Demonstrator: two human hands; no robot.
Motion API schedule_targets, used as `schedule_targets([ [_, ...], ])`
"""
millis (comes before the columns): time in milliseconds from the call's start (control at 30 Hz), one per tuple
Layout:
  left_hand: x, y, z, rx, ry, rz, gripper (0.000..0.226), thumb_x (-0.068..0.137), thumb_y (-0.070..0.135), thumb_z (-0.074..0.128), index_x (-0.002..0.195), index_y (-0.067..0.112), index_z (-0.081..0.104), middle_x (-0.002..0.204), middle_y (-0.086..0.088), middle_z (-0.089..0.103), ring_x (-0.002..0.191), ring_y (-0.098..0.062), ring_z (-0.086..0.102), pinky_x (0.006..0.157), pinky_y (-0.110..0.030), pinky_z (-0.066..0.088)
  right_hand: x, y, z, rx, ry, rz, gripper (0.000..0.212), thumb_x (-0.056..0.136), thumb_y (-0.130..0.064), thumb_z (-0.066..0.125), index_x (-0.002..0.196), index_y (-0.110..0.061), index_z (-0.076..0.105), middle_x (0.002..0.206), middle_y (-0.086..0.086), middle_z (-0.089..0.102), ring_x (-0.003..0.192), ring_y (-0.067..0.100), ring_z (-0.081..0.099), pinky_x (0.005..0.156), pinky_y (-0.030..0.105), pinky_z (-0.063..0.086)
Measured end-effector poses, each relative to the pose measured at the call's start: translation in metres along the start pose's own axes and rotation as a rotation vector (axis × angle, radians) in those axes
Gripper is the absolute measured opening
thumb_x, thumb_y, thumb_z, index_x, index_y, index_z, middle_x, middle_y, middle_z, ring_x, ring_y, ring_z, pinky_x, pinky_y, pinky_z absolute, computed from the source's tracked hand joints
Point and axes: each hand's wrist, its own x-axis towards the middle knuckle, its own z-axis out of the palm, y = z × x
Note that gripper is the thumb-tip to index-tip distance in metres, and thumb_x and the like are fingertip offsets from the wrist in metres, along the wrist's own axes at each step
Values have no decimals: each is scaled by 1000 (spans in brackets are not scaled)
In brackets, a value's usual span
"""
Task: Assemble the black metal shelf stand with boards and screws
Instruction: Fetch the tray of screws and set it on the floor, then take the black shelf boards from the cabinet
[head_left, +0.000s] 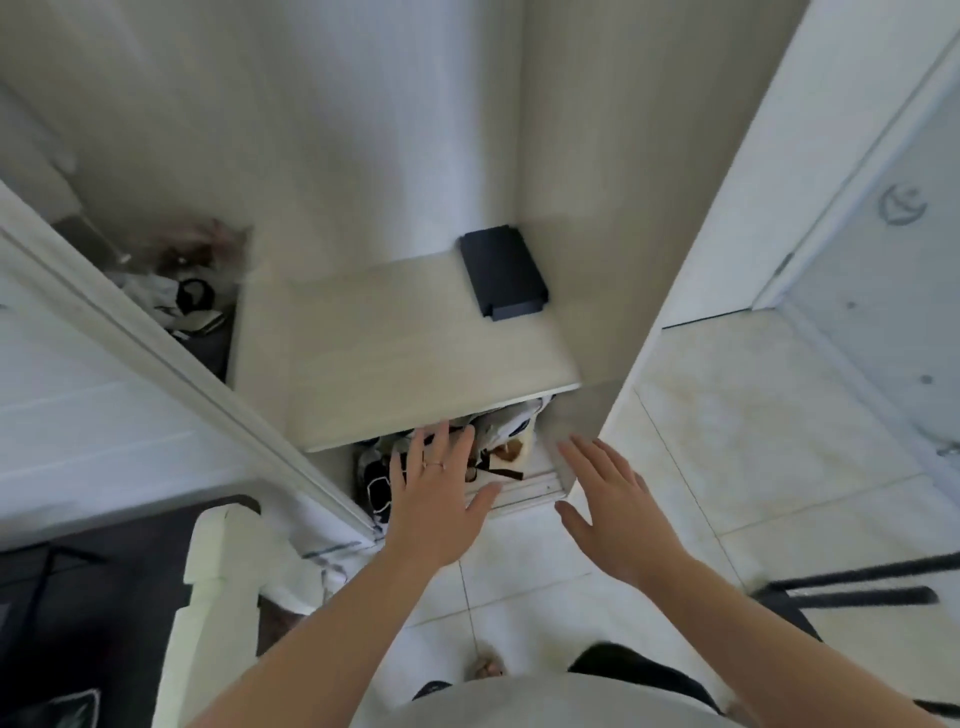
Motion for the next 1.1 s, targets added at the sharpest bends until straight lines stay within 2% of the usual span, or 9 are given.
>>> schedule_targets([
  [233,80,-18,-14,-11,19,-80,76,92,73,14,157,37,2,168,3,-3,153,-25,-12,121,-54,-2,108,-3,-10,34,-33,-51,70,102,-37,52,160,-25,17,168,-4,14,155,20,8,122,41,20],
  [333,127,-18,-17,6,15,-111,73,97,68,24,158,35,1,168,2,-3,153,-26,-12,121,-54,-1,167,9,-13,27,-67,-50,70,102,-37,50,161,-23,14,169,-3,11,155,19,5,124,42,18],
  [600,229,-22,-12,-51,-52,-245,75,96,70,25,159,34,4,168,0,1,154,-27,-7,121,-53,2,309,33,-14,-47,-188,55,71,103,-39,45,161,-21,9,169,4,7,155,27,6,122,44,21],
  [733,276,-32,5,-148,-154,-302,74,97,66,31,159,32,7,168,0,4,154,-26,-3,123,-51,6,360,44,3,-60,-223,145,70,103,-38,46,161,-19,11,168,6,10,154,30,9,119,46,26],
  [833,320,-38,17,-243,-220,-332,75,99,61,36,160,27,9,168,-1,11,153,-26,8,121,-48,14,392,53,20,-65,-247,210,71,103,-36,46,161,-19,9,168,7,10,154,30,9,118,48,28],
  [933,371,-43,30,-434,-248,-392,75,100,56,42,160,22,13,166,-4,19,151,-25,21,119,-44,24,423,64,40,-147,-275,224,71,103,-36,45,161,-20,6,169,6,5,154,30,8,118,47,27],
  [1100,446,-43,57,-683,-246,-464,74,99,56,45,158,18,21,162,-5,30,146,-24,33,115,-38,30,463,90,65,-260,-309,255,73,103,-36,47,161,-24,5,169,5,-4,154,32,3,119,48,23],
])
